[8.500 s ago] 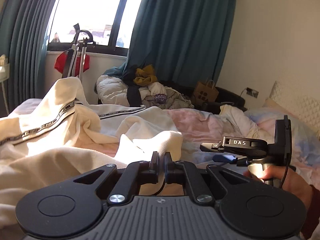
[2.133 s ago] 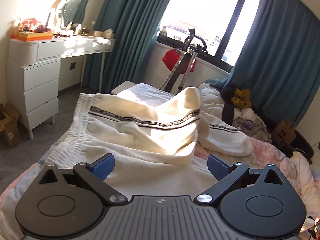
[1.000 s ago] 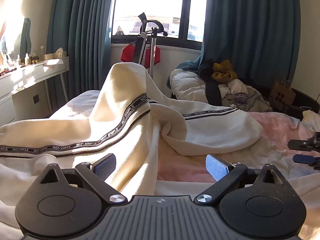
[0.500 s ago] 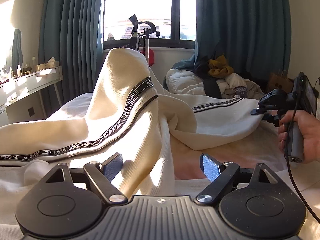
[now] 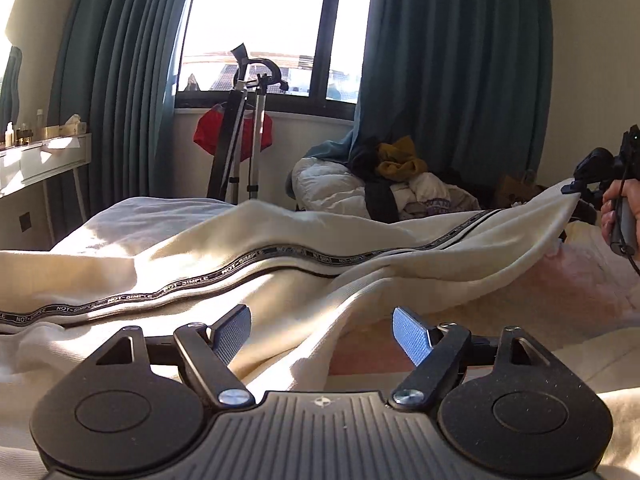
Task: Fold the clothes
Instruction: 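Pull the leg edge with the right gripper to straighten the garment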
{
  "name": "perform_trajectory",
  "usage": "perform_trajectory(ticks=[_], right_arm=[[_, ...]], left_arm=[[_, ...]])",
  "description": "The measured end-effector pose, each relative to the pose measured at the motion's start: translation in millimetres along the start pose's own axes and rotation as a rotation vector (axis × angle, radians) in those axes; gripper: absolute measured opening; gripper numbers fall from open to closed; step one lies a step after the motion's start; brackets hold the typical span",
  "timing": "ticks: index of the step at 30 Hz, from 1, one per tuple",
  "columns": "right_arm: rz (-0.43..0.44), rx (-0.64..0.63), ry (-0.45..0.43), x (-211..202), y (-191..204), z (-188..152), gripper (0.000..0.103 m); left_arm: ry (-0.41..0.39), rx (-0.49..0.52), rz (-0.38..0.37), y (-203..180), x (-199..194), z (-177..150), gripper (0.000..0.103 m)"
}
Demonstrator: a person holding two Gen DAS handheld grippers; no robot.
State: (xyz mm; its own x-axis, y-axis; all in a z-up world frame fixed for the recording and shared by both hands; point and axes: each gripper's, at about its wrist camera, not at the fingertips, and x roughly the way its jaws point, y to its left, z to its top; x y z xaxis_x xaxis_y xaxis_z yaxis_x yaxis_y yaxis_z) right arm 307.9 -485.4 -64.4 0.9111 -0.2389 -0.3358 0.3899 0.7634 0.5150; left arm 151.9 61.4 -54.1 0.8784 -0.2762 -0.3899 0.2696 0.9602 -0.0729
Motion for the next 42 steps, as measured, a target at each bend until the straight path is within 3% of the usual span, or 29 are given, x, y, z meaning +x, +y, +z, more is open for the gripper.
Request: perform_trajectory(ticks=[3, 6, 11, 12, 18, 20, 22, 25, 30, 33, 39, 42], right_arm=[[-0.079, 0.009, -0.04, -11, -37, 33, 0.006], [-0.151, 0.031, -0.052, -18, -71, 42, 0.006], [-0.244, 0.07, 0.021, -19, -124, 17, 0.006], [-0.257, 0.079, 0.035, -19, -135, 7, 0.006], [-0.321, 0.149, 0.096, -30, -196, -53, 0.006], [-0.314, 0.18, 0.096, -38, -206, -63, 0.006], [-0.297, 0.174, 0.076, -49, -205, -64, 0.006], [-0.28, 0.15, 0.043, -66, -202, -62, 0.006], [-0.309, 0.137, 0.067, -81, -215, -76, 0.006], [-0.297, 0.123, 0.09, -85, -217, -78, 0.008], [-0.315, -0.018, 0.077, -120, -188, -80, 0.01], [-0.313, -0.01, 0.054, -144, -183, -77, 0.01]], left_arm=[[0.033, 0.081, -0.047, -15, 4, -2, 0.08], [0.091, 0.155, -0.086, -32, 15, -14, 0.075], [0.151, 0.282, -0.064, -57, 29, -39, 0.06], [0.153, 0.277, -0.072, -57, 30, -42, 0.054], [0.162, 0.195, -0.115, -42, 32, -40, 0.047], [0.17, 0.179, -0.141, -41, 31, -39, 0.037], [0.187, 0.182, -0.168, -42, 31, -39, 0.019], [0.186, 0.21, -0.179, -46, 27, -39, 0.009], [0.263, 0.099, -0.208, -39, 34, -42, 0.007], [0.274, 0.086, -0.204, -39, 35, -44, 0.008], [0.279, 0.051, -0.194, -41, 30, -45, 0.011], [0.276, 0.031, -0.19, -43, 22, -44, 0.021]])
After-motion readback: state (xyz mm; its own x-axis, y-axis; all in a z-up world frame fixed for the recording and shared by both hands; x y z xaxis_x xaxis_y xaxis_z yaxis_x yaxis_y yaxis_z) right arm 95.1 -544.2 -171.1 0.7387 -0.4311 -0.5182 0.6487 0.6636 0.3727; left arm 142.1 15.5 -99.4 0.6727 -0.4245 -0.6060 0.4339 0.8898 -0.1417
